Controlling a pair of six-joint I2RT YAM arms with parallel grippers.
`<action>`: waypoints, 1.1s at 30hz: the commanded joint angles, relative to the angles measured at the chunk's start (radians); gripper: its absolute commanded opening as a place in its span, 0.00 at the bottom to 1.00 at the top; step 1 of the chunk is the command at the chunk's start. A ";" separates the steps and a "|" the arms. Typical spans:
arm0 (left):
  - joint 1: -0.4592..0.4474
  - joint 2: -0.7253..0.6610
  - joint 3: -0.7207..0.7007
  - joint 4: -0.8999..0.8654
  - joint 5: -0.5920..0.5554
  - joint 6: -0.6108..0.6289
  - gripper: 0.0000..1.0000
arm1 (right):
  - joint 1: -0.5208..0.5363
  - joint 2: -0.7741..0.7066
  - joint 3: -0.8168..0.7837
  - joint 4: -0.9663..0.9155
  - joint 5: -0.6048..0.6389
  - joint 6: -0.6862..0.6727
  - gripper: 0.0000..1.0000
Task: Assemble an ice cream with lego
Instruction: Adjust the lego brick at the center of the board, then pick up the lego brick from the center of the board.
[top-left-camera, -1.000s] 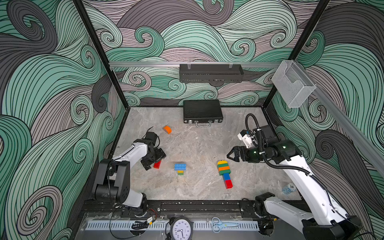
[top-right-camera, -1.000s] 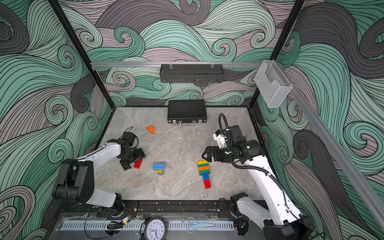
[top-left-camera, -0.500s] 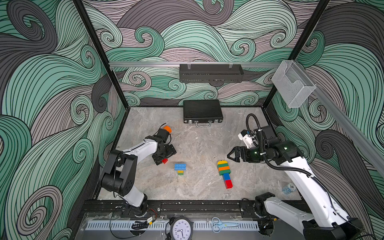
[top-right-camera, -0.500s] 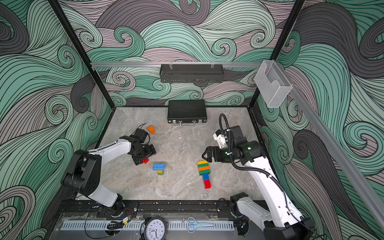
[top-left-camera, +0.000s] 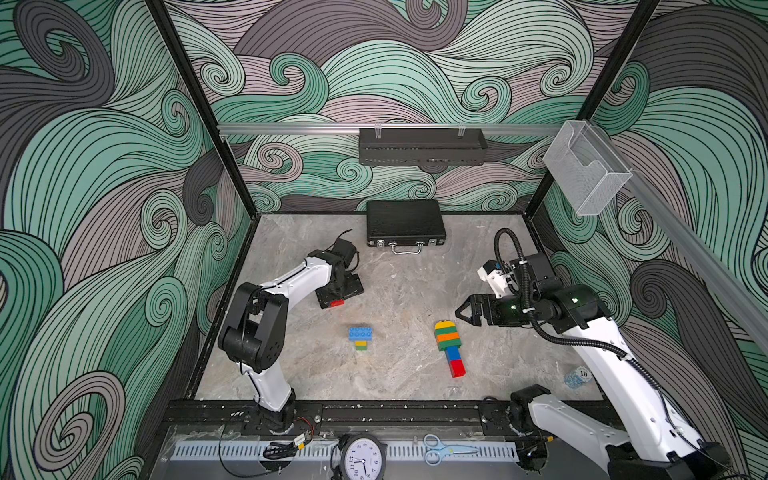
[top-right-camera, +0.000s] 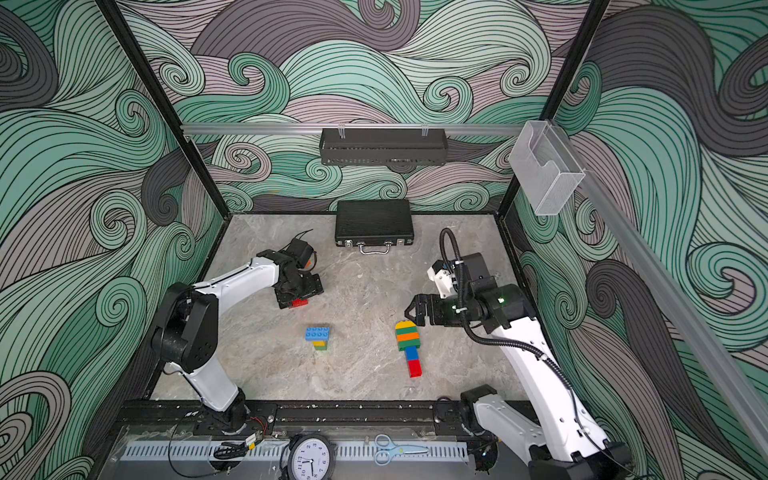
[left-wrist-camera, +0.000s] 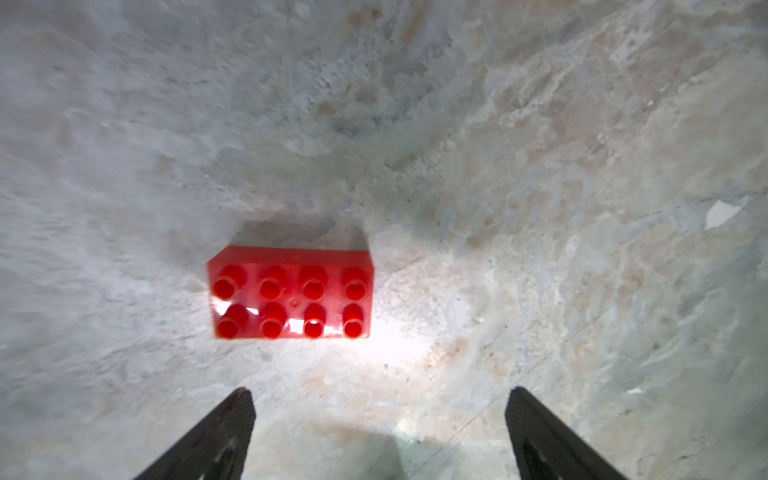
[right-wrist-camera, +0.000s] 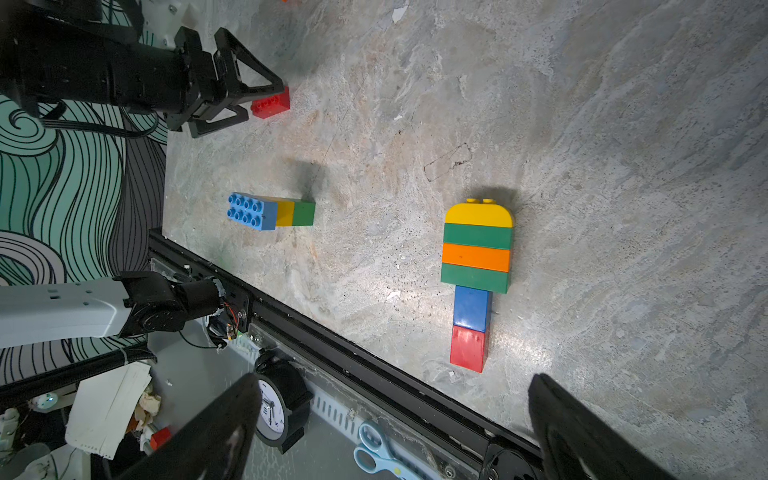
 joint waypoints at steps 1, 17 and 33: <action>-0.002 0.008 0.056 -0.188 -0.120 0.104 0.94 | -0.006 0.008 -0.016 -0.007 -0.005 -0.016 0.99; 0.025 0.129 0.065 -0.023 -0.116 0.202 0.92 | -0.006 0.008 -0.015 0.000 -0.005 -0.010 0.99; 0.042 0.153 0.009 0.098 -0.116 0.140 0.83 | -0.008 0.014 -0.012 -0.001 -0.006 -0.017 0.99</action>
